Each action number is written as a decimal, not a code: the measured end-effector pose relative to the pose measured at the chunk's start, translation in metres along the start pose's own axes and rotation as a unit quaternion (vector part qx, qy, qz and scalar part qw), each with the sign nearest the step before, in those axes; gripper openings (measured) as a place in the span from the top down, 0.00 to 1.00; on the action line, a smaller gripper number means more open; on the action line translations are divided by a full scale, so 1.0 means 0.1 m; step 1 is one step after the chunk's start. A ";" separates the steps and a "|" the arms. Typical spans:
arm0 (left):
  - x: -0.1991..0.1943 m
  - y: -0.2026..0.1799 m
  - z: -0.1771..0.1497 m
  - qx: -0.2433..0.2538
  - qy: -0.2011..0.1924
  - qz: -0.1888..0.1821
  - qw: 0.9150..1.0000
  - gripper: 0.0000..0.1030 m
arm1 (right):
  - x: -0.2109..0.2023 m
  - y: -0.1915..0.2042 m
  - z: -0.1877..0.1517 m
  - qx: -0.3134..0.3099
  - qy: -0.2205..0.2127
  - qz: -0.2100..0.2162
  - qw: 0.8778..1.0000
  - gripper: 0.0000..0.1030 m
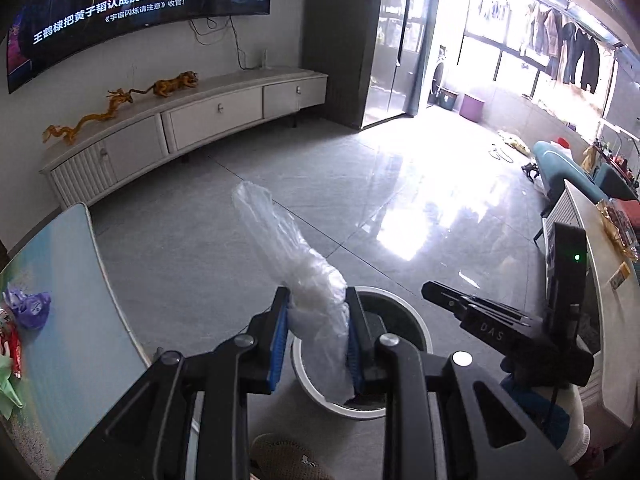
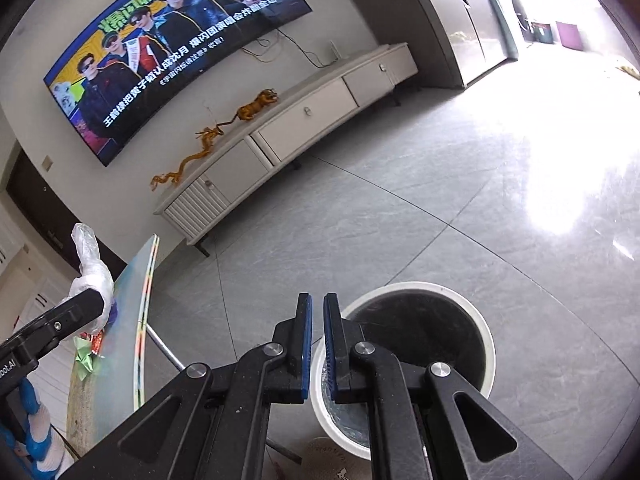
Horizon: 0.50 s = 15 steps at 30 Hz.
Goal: Collect trash
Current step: 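Carry both bags over the white bin and open both grippers to drop them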
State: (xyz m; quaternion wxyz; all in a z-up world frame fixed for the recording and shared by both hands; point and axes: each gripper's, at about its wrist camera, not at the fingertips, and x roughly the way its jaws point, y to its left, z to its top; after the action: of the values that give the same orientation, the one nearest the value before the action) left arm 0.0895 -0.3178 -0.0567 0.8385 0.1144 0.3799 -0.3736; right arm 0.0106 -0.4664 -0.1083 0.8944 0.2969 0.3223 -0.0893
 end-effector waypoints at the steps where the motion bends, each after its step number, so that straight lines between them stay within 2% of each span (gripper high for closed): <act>1: 0.09 -0.03 0.02 0.002 0.007 -0.006 1.000 0.76 | 0.02 -0.08 -0.02 0.008 0.003 -0.001 1.000 0.93; 7: 0.54 -0.25 0.07 0.009 0.046 -0.044 0.998 0.74 | 0.12 -0.44 -0.09 0.047 0.016 -0.015 0.999 0.91; 10: 0.74 -0.30 0.10 0.002 0.066 -0.066 0.996 0.71 | 0.14 -0.55 -0.14 0.061 0.020 -0.023 0.998 0.80; 12: 0.84 -0.31 0.10 -0.001 0.077 -0.076 0.994 0.61 | 0.14 -0.62 -0.16 0.068 0.021 -0.027 0.997 0.66; 14: 0.92 -0.32 0.11 -0.006 0.081 -0.083 0.993 0.54 | 0.16 -0.67 -0.17 0.073 0.022 -0.032 0.997 0.64; 15: 0.93 -0.32 0.10 -0.008 0.084 -0.086 0.993 0.53 | 0.17 -0.69 -0.17 0.075 0.023 -0.034 0.996 0.64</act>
State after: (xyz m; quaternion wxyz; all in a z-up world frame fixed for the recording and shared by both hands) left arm 0.1129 -0.3952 -0.1141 0.7692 0.1052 0.4605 -0.4304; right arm -0.0092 -0.5115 -0.1614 0.8583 0.3541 0.3451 -0.1371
